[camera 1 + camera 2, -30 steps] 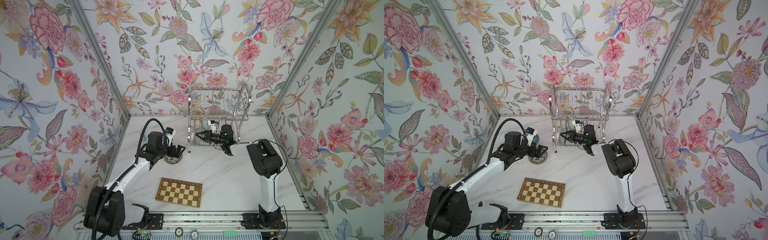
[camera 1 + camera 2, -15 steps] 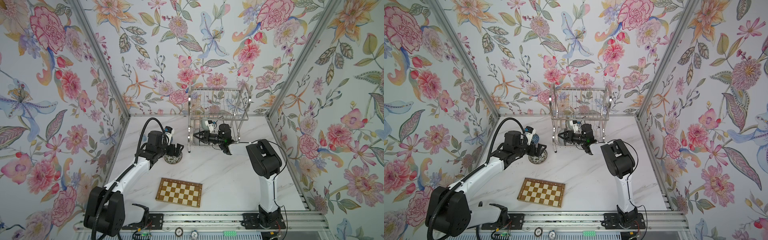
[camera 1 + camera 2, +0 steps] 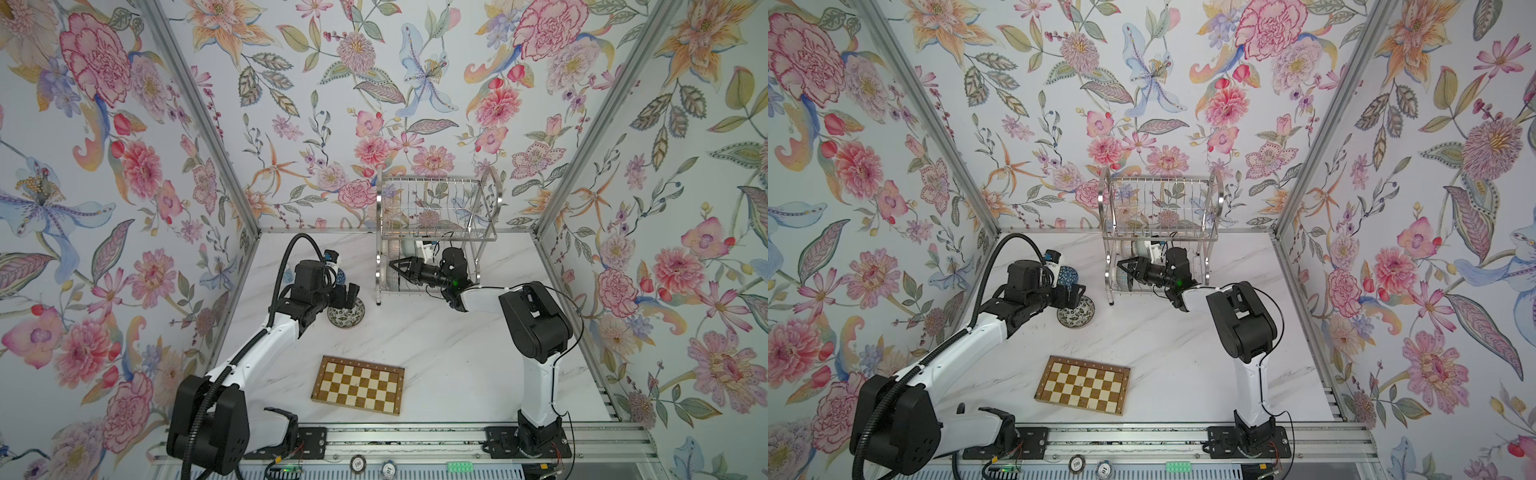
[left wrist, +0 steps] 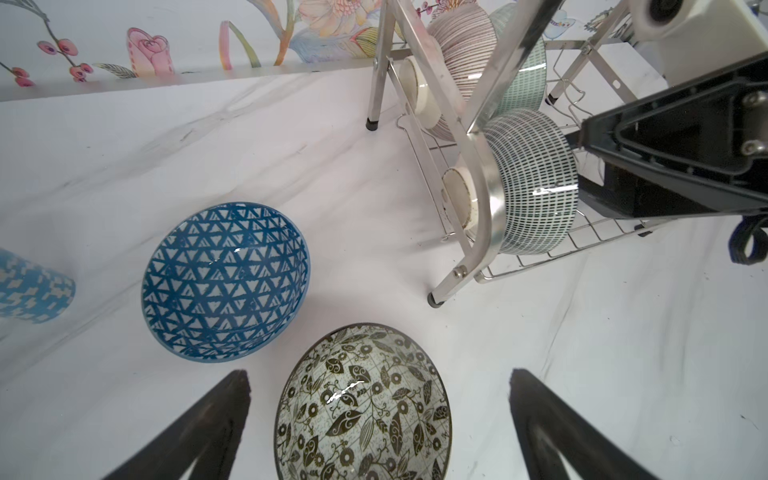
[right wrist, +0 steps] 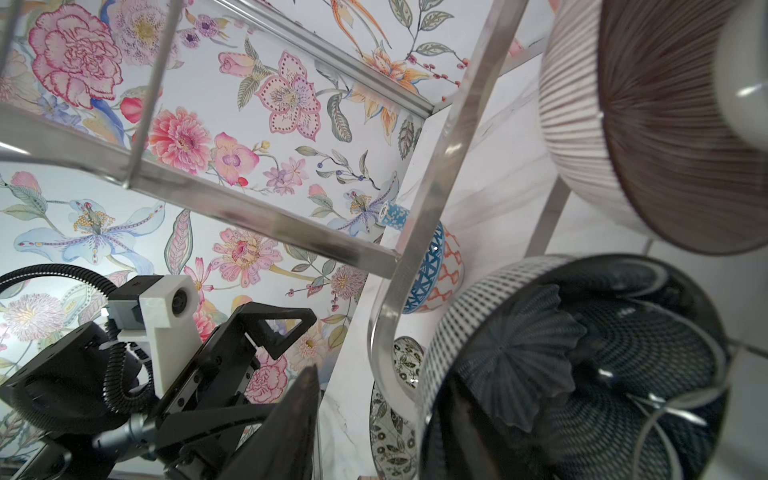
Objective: Load the bowls into the dish rack
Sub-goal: 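Lower and settle the bowl down into the rack slot with the right gripper, then open the right gripper to release the bowl in the rack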
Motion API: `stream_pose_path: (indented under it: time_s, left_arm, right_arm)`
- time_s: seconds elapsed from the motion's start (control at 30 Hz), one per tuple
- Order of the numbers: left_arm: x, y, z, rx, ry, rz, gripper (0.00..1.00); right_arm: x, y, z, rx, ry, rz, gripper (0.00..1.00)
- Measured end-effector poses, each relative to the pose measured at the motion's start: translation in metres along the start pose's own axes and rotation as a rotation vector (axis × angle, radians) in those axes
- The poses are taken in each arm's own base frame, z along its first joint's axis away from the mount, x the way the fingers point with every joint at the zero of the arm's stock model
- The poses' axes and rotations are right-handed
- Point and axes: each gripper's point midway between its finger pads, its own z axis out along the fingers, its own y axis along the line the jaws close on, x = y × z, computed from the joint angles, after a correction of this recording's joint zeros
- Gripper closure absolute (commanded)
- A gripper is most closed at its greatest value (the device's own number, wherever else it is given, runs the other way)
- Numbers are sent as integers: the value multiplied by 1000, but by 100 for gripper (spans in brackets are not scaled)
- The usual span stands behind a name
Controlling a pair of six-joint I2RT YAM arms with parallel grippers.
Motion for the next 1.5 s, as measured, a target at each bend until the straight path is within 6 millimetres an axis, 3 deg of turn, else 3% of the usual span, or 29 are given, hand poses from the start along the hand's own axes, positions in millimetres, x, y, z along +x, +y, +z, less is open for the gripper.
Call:
stream_pose_path:
  time_s: [0.4,0.8,1.17,1.5]
  left_arm:
    - [-4,17,-4,-103,-19,-6,1]
    - [-5,25,-5,-145,-22,-7,1]
    - [-1,27,-2,-155,-11,-35,1]
    - [12,29,4,-169,56,-103,1]
  right_arm:
    - [-6,-1,-22,19,-110,2,45]
    - [-5,-6,-65,65,-211,6,41]
    - [-3,12,-114,102,-304,-55,39]
    - [20,29,-132,232,-275,-268,40]
